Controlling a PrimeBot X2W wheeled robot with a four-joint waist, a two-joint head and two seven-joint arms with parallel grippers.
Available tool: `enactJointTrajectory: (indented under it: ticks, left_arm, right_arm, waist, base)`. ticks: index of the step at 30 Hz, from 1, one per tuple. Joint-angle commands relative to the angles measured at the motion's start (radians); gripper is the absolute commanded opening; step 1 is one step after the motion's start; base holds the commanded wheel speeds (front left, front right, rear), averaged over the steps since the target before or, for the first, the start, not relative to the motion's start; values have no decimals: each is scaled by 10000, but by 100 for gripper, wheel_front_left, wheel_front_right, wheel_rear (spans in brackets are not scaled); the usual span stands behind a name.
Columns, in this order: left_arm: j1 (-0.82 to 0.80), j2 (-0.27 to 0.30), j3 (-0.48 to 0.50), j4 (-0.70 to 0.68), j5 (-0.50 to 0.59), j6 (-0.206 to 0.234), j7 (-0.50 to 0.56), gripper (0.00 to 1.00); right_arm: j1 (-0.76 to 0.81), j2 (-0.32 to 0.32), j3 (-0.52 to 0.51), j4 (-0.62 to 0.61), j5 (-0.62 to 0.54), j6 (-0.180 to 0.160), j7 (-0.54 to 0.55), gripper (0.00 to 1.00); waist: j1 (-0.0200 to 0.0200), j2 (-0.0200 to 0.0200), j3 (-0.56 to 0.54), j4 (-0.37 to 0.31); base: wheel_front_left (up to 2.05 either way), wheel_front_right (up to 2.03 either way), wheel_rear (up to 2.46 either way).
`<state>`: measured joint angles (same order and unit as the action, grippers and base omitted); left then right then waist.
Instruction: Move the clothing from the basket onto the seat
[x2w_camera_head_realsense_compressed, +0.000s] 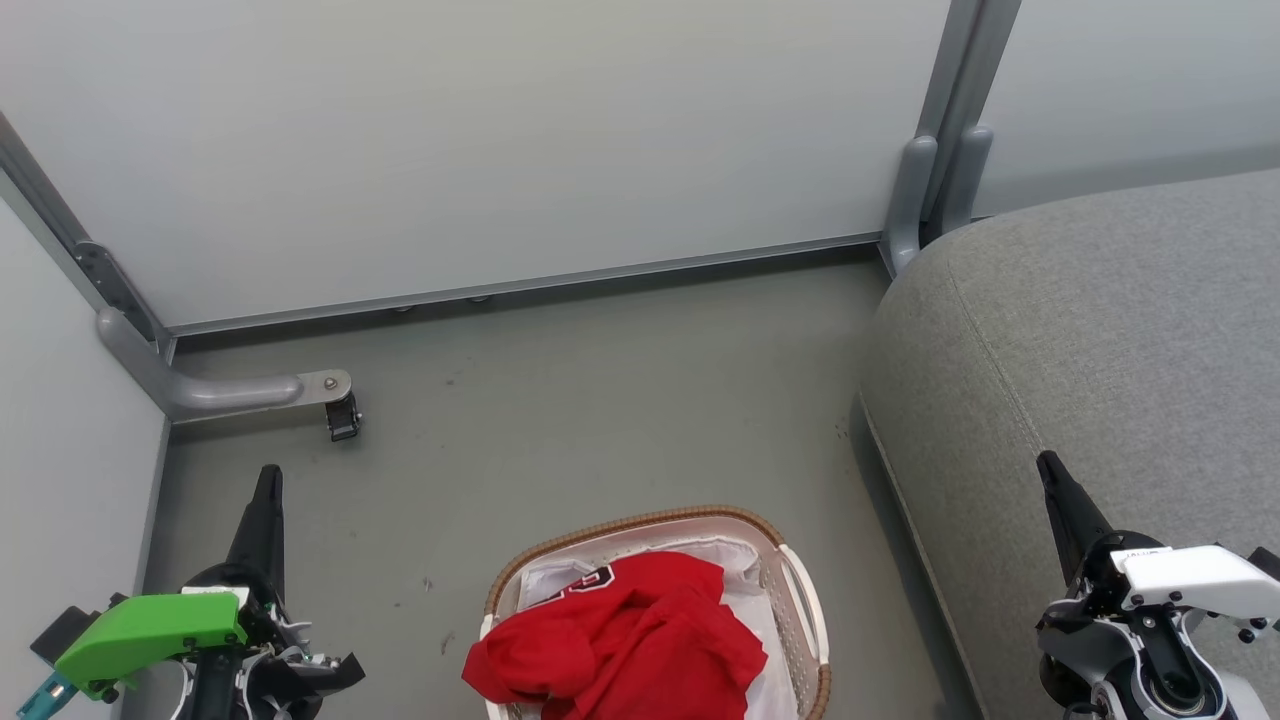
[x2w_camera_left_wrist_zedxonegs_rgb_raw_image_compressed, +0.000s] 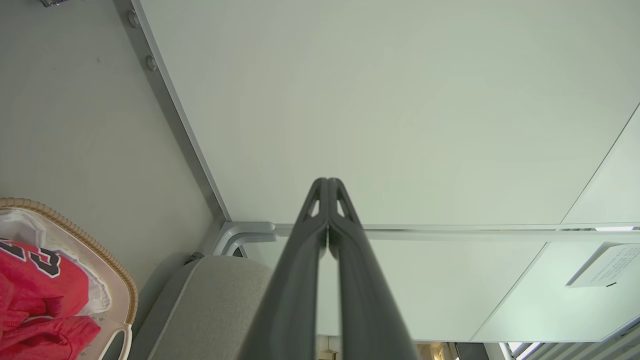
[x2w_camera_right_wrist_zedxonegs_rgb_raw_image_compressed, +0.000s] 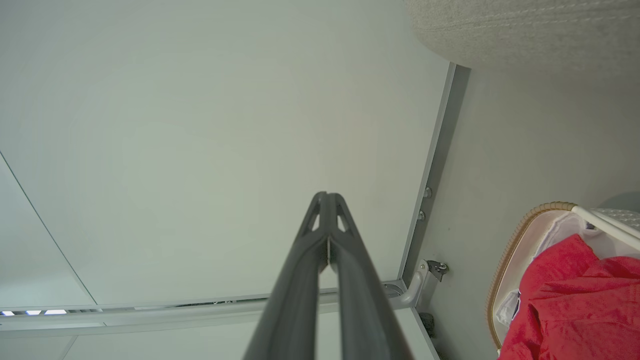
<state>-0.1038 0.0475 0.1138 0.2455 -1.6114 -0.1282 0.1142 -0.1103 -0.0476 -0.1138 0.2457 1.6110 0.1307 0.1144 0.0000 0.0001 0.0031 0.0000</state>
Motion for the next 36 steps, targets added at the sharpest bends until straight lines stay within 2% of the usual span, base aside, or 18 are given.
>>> enactJointTrajectory:
  ticks: [1,28,29,36]
  left_arm:
    - [-109,55,16,-18,-32,-62,24,0]
    - [-110,56,16,-19,-32,-61,24,0]
    - [2,0,-3,-2,5,0,-6,100]
    - [292,-57,-166,260,99,19,-178,100]
  right_arm:
    - [46,-53,-15,-31,40,0,22,0]
    - [46,-54,-15,-31,40,0,22,0]
    - [1,0,8,-1,-5,0,-7,100]
    - [168,108,232,339,-99,-2,-171,100]
  waist:
    - [0,-1,0,0]
    - [0,-1,0,0]
    - [0,-1,1,0]
    - [0,-1,6,4]
  base:
    - [0,0,0]
    - [0,0,0]
    - [0,0,0]
    - [0,0,0]
